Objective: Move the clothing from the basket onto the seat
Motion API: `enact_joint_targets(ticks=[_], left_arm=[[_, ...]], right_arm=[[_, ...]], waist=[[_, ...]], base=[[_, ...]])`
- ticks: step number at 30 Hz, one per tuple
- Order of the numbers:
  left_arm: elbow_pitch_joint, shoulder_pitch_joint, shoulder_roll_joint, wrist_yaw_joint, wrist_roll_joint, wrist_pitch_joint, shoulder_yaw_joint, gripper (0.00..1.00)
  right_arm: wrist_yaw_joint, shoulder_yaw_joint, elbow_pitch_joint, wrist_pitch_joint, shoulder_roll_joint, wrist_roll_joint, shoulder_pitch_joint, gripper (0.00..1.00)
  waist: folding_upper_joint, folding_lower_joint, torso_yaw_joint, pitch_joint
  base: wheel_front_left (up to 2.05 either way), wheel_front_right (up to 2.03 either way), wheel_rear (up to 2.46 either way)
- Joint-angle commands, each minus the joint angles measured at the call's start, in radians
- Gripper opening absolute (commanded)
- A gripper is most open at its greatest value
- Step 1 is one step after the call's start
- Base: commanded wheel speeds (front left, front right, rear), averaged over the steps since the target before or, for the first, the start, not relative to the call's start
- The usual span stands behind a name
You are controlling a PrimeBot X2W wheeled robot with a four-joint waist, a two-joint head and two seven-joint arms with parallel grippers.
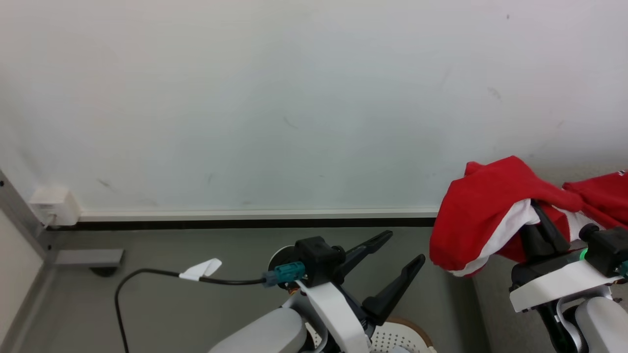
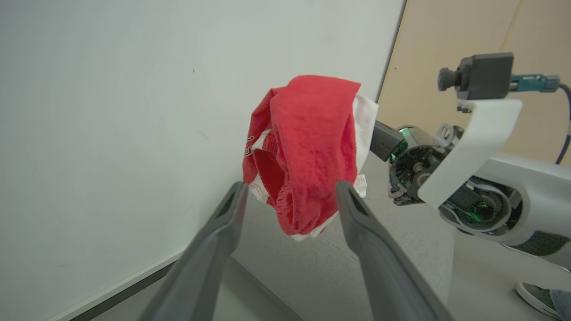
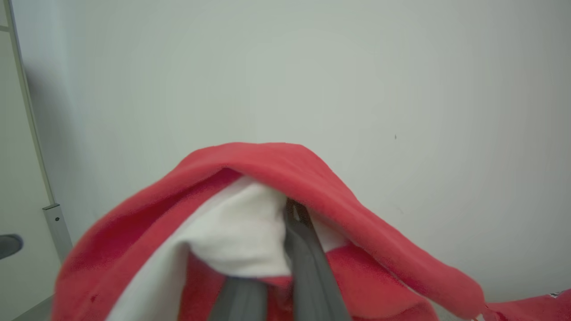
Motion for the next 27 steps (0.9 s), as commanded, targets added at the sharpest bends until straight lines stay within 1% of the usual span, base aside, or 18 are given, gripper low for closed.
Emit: enact_joint_targets(ticks=[1, 4, 8, 12, 16, 23, 27], left_arm=[[-0.005, 0.017, 0.008, 0.003, 0.013, -0.001, 0.006, 1.0], [-0.011, 0.022, 0.013, 0.011, 0.017, -0.004, 0.016, 1.0], [-0.014, 0.019, 0.025, 0.012, 0.04, -0.008, 0.023, 1.0], [-0.016, 0.023, 0.036, 0.005, 0.065, -0.009, 0.037, 1.0], [-0.021, 0.029, 0.036, -0.001, 0.095, -0.009, 0.059, 1.0], [-0.023, 0.047, 0.028, -0.02, 0.129, -0.009, 0.097, 1.0], [-0.025, 0.05, 0.024, -0.028, 0.15, -0.009, 0.104, 1.0]], right_arm=[[-0.002, -0.022, -0.016, -0.003, -0.008, -0.019, 0.008, 0.0], [-0.002, -0.052, -0.04, -0.003, -0.021, -0.038, 0.027, 0.0], [-0.002, -0.052, -0.074, -0.003, -0.027, -0.031, 0.044, 0.0], [-0.002, -0.052, -0.109, -0.002, -0.031, -0.045, 0.066, 0.0], [-0.002, -0.067, -0.142, -0.002, -0.03, -0.055, 0.09, 0.0], [-0.002, -0.105, -0.196, -0.003, -0.01, -0.064, 0.139, 0.0], [-0.002, -0.127, -0.215, -0.003, -0.006, -0.069, 0.143, 0.0]], waist=[[-0.0001, 0.0, -0.042, 0.017], [-0.0001, 0.0, -0.084, 0.031], [-0.0001, 0.0, -0.154, 0.054], [-0.0001, 0.0, -0.23, 0.075], [-0.0001, 0.0, -0.295, 0.092], [-0.0001, 0.0, -0.37, 0.121], [-0.0001, 0.0, -0.392, 0.141]], base=[[0.0, 0.0, 0.0], [0.0, 0.0, 0.0], [0.0, 0.0, 0.0], [0.0, 0.0, 0.0], [0.0, 0.0, 0.0], [0.0, 0.0, 0.0], [0.0, 0.0, 0.0]])
